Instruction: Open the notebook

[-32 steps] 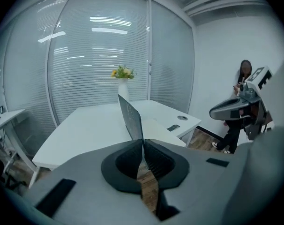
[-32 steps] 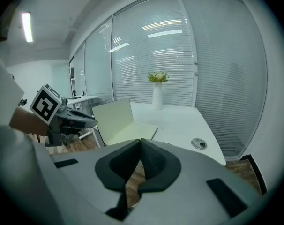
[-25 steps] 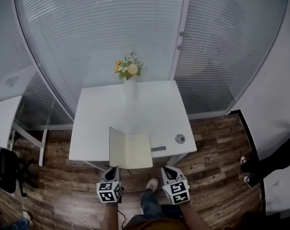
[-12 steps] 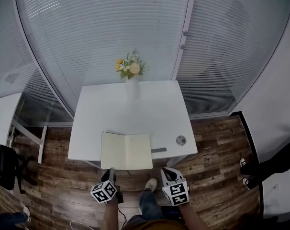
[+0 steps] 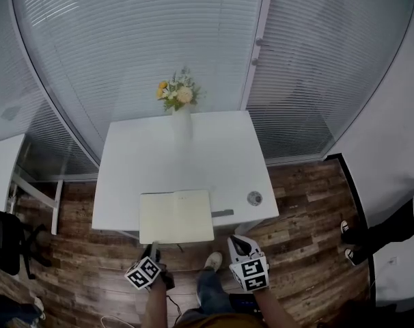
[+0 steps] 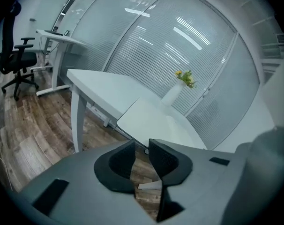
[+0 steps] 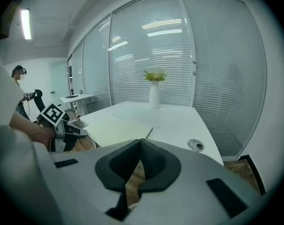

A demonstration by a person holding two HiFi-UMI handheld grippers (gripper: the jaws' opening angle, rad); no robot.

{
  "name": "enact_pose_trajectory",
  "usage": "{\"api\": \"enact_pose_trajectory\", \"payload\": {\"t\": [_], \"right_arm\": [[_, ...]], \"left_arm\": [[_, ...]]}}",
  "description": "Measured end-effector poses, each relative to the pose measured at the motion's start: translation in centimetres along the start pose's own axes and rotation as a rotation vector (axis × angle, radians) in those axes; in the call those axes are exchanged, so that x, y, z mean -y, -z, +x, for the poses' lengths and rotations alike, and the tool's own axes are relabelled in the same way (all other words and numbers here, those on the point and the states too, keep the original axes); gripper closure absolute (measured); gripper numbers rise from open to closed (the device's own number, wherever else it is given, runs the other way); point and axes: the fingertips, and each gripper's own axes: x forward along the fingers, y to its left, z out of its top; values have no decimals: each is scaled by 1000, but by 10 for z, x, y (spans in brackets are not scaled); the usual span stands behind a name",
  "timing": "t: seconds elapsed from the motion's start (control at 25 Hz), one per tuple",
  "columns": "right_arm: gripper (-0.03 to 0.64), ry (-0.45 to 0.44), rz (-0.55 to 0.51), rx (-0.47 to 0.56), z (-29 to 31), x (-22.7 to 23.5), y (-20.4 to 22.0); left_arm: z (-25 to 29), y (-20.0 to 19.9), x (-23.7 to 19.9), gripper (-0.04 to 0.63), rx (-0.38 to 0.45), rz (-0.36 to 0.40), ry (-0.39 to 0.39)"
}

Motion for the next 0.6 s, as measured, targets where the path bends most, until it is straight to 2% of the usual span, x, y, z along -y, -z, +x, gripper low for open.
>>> {"api": "enact_pose_trajectory", "payload": {"t": [0.12, 0.24, 0.32, 0.44, 0.52, 0.6], "right_arm": [[604, 3, 22, 17, 0, 0, -5], [604, 10, 5, 18, -2, -2, -5], [604, 18, -5, 23, -4, -2, -5], [604, 23, 8, 52, -9, -3, -10], [604, 33, 4, 73, -13, -3, -18], [604, 47, -28, 92, -16, -7, -28]], "left_arm": [[5, 4, -7, 488, -18, -29, -24], [3, 3, -10, 449, -26, 5, -52], [-3, -4, -9, 399, 4, 55, -71], [-16, -16, -2, 393, 58, 158, -106], [-22, -25, 8, 394, 89, 168, -104], [-30, -34, 23, 394, 126, 145, -62]]}}
